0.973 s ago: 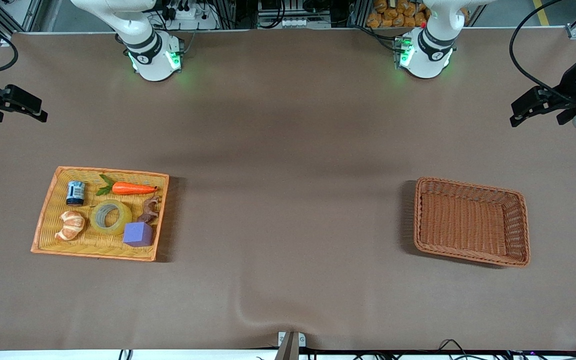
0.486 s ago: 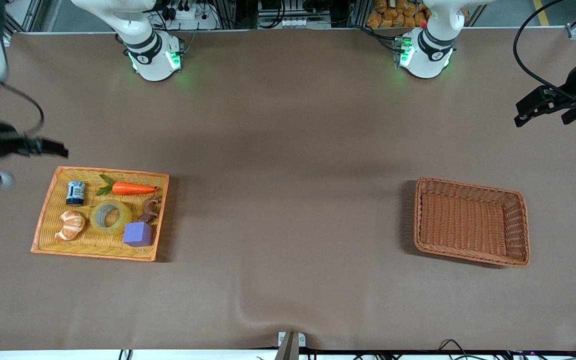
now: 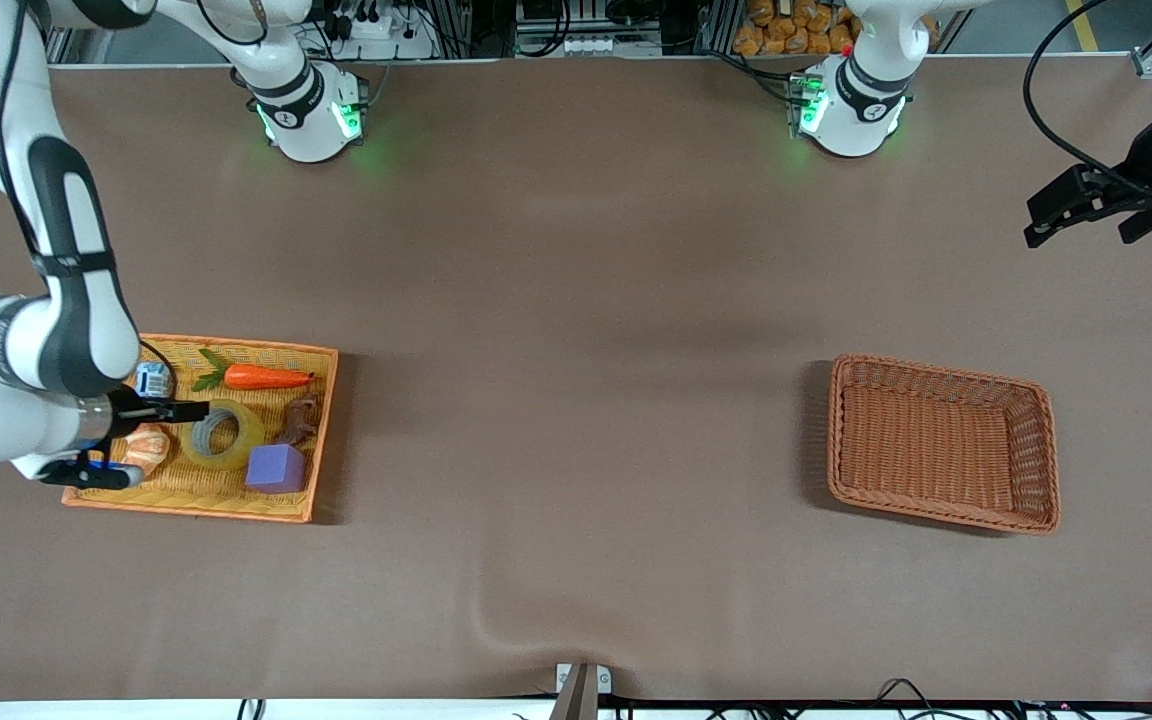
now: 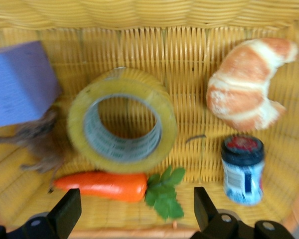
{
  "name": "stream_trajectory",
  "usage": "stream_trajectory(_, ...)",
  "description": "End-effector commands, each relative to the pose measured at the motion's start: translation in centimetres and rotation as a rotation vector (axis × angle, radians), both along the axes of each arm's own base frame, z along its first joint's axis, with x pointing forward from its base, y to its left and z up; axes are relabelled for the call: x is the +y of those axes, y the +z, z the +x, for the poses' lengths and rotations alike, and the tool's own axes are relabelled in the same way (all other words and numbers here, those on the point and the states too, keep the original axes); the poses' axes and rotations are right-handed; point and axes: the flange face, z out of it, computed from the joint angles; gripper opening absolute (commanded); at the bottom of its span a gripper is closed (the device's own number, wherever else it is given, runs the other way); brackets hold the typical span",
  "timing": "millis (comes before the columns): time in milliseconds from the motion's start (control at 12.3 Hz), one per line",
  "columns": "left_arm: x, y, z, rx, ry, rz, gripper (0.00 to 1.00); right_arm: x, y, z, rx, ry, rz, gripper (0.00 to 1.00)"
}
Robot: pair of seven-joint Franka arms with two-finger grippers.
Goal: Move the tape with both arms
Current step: 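Grasp the tape roll with the right gripper and lift it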
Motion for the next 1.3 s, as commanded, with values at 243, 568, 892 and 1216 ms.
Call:
stream_trajectory(243, 0.2, 0.3, -0.1, 0.014, 0.001, -0.02, 1.0, -1.3, -3.9, -0.1, -0.08, 0.007, 0.005, 1.0)
stream_trajectory(568, 0.1, 0.0, 0.0, 0.019, 0.001, -0.02, 1.0, -1.2, -5.6, -0.7, -0.05, 0.009, 0.012, 0.04)
stream_trajectory(892, -0.7, 0.0, 0.3, 0.012, -0.012, -0.022, 1.0, -2.6, -4.9, -0.6, -0.067, -0.018, 0.016, 0.0)
stream_trajectory(1216, -1.2, -1.1, 0.9, 0.025, -0.019, -0.026, 1.0, -5.5, 5.1, 0.1, -0.164, 0.014, 0.047, 0.0)
